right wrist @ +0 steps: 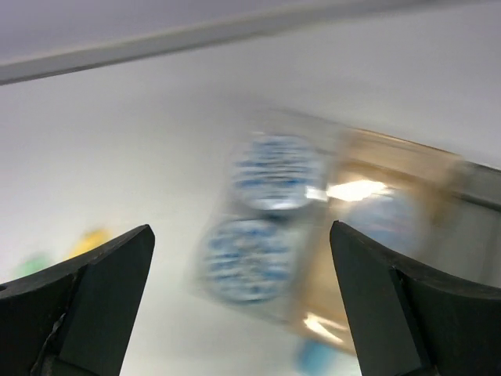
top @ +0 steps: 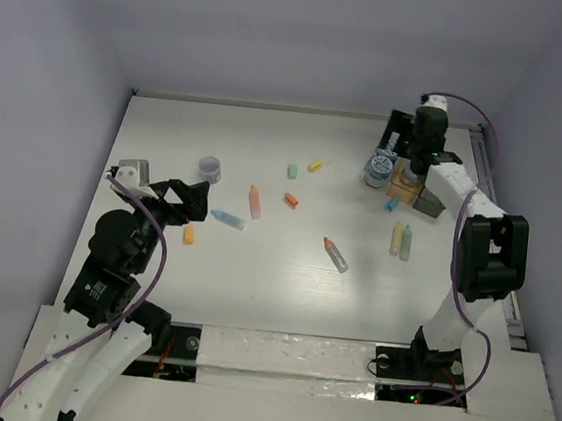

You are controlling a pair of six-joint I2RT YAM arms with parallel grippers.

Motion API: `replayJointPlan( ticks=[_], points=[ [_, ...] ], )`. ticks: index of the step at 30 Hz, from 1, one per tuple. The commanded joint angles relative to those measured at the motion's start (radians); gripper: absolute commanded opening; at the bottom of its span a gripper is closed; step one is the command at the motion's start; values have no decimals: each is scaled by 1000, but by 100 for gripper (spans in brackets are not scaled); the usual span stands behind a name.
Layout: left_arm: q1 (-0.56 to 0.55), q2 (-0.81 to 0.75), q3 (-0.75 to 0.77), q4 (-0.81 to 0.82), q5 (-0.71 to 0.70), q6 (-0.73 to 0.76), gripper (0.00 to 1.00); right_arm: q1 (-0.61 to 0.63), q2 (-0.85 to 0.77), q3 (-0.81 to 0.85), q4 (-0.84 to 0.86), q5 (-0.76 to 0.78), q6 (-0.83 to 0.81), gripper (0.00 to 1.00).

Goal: Sort the stationery into containers
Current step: Place the stationery in the storage box, then pick up the stationery from the center of the board.

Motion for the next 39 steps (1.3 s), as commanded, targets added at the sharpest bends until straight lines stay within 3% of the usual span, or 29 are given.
replayJointPlan(
  ticks=[1, 7, 15, 19, 26, 39],
  points=[
    [25, 41, -1, 32, 13, -2, 99, 235, -54, 6, 129, -146, -53, 100],
    [54, 53, 4, 23, -3, -13, 99, 523, 148, 181, 125, -287, -62, 100],
    [65, 49, 7, 20, -17, -13, 99, 713, 545, 712, -89, -209, -76, 100],
    [65, 45, 7, 21, 0, -11, 99, 734, 717, 932, -171, -164, -53, 100],
    [65, 42, 10, 21, 0, -11, 99, 743, 923, 1156, -165, -193, 13, 100],
    [65, 45, 5, 27, 26, -13, 99, 763, 1007, 1203, 18, -160, 77, 95]
  ],
)
